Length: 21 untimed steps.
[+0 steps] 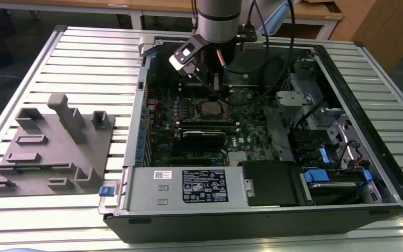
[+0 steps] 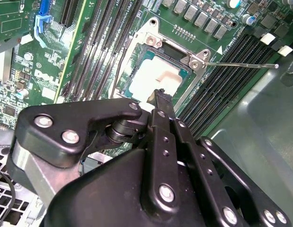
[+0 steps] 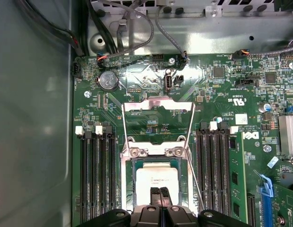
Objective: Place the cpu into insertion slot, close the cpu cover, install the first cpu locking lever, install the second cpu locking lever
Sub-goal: 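Close the cpu cover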
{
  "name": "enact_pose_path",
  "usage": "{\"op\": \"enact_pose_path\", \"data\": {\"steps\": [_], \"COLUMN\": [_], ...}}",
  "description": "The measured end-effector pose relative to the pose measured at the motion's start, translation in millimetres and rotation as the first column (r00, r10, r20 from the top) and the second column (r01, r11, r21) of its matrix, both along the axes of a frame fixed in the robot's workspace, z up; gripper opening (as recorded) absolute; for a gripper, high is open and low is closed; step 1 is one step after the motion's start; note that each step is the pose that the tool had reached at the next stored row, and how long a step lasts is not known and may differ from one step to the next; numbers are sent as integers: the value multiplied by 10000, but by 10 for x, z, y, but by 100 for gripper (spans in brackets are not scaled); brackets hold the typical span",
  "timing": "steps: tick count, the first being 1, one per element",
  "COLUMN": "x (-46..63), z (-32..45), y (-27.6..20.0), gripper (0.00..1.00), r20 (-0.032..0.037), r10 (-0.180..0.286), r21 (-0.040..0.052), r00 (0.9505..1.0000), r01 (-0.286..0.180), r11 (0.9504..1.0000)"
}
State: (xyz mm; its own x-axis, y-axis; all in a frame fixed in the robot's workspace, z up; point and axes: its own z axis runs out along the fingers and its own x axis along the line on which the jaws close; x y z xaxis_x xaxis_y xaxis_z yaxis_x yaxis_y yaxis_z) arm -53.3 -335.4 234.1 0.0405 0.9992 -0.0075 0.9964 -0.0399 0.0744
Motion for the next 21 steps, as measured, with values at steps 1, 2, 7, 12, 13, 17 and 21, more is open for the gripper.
{"op": "enact_pose_path", "data": {"steps": [1, 2, 7, 12, 13, 17, 21], "x": [0, 0, 0, 0, 0, 0, 0], "z": [1, 2, 7, 17, 17, 20, 26], "y": [0, 0, 0, 0, 0, 0, 0], "gripper": [11, 11, 11, 11, 11, 11, 11], "r20": [-2, -2, -3, 0, 0, -2, -3], "r10": [0, 0, 0, 0, 0, 0, 0], "r21": [-1, -2, -5, 0, 1, -2, -5], "r00": [10000, 10000, 10000, 10000, 10000, 10000, 10000], "r01": [0, 0, 0, 0, 0, 0, 0], "r11": [10000, 10000, 10000, 10000, 10000, 10000, 10000]}}
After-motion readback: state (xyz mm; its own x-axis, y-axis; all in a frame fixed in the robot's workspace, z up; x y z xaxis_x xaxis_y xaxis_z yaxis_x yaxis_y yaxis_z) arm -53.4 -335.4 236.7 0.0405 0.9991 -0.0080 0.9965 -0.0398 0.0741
